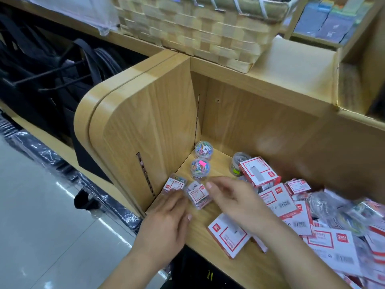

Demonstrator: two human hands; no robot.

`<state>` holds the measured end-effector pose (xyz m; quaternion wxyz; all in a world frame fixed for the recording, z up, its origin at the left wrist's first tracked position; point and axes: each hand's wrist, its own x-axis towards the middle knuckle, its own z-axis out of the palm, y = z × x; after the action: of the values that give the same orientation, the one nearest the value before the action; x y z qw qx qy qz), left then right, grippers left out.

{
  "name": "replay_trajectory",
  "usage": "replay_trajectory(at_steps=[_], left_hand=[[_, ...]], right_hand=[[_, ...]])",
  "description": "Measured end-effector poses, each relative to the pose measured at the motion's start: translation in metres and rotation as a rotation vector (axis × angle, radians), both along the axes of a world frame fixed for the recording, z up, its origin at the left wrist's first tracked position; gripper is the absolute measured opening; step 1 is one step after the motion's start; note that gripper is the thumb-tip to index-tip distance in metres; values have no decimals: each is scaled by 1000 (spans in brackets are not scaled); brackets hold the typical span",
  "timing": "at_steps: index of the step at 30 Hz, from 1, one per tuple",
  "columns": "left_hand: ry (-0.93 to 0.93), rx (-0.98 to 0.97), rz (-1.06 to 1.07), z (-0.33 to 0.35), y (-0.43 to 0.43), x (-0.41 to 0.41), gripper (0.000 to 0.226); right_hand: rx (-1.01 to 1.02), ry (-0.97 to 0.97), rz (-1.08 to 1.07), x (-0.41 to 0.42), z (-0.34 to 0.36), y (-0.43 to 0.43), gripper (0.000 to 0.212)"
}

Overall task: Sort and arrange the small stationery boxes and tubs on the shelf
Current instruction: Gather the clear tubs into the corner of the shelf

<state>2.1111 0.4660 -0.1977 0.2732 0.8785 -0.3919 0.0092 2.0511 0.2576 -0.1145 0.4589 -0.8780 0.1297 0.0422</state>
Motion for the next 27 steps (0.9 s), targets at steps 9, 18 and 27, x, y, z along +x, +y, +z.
replay_trajectory(at_steps=[9, 18, 27], left_hand=[[139, -14, -85, 36, -100, 18, 42], [129, 130, -113, 34, -159, 19, 44], [124, -205, 51, 40, -105, 36, 48]], right_hand=[[-796, 152, -317, 0, 9, -88, 55], [-764, -37, -410, -42, 7, -112, 47], [-910, -26, -405, -37, 8, -102, 25]])
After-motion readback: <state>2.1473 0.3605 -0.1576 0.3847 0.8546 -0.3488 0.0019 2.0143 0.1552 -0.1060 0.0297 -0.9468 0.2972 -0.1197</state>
